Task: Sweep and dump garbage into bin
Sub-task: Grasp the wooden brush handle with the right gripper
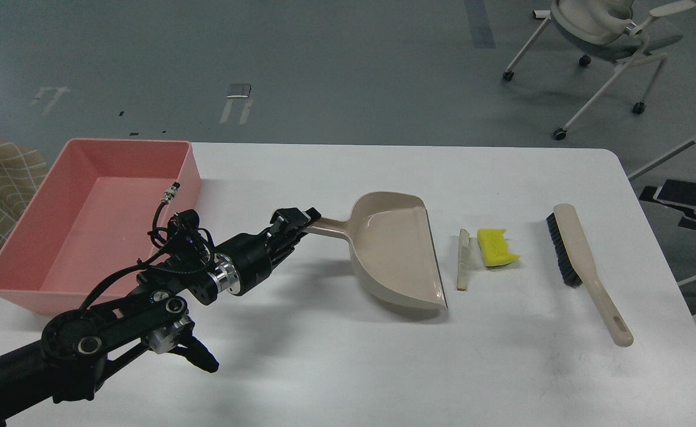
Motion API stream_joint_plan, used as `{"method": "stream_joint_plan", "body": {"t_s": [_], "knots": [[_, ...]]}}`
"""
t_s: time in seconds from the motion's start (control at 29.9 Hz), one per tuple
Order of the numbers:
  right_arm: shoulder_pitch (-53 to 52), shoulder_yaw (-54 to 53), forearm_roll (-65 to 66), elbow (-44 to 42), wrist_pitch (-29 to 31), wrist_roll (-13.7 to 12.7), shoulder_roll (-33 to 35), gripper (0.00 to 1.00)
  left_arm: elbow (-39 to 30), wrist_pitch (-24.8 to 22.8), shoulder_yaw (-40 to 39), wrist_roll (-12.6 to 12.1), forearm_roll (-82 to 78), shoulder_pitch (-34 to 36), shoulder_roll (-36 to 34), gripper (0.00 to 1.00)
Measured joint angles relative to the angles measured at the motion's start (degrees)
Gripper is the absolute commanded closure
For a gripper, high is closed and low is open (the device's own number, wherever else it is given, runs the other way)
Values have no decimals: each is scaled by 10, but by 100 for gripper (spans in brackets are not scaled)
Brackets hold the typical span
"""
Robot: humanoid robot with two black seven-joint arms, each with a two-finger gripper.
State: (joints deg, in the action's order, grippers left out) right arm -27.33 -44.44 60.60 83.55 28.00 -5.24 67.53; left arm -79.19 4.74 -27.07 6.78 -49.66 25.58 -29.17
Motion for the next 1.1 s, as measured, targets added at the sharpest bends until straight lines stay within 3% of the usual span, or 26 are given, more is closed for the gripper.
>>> {"method": "stream_joint_plan", "body": {"t_s": [0.27, 0.7, 1.1], "knots": [[7, 32, 4, 4, 0, -31, -17, 17, 1, 2, -1, -1, 0, 0, 3, 100], [17, 41, 11, 11, 0, -114, -72, 21, 3, 2, 0, -1, -1, -3, 9, 100], [20, 48, 21, 11, 0, -123, -113, 25, 3, 8, 0, -1, 0, -12, 8, 100]]}}
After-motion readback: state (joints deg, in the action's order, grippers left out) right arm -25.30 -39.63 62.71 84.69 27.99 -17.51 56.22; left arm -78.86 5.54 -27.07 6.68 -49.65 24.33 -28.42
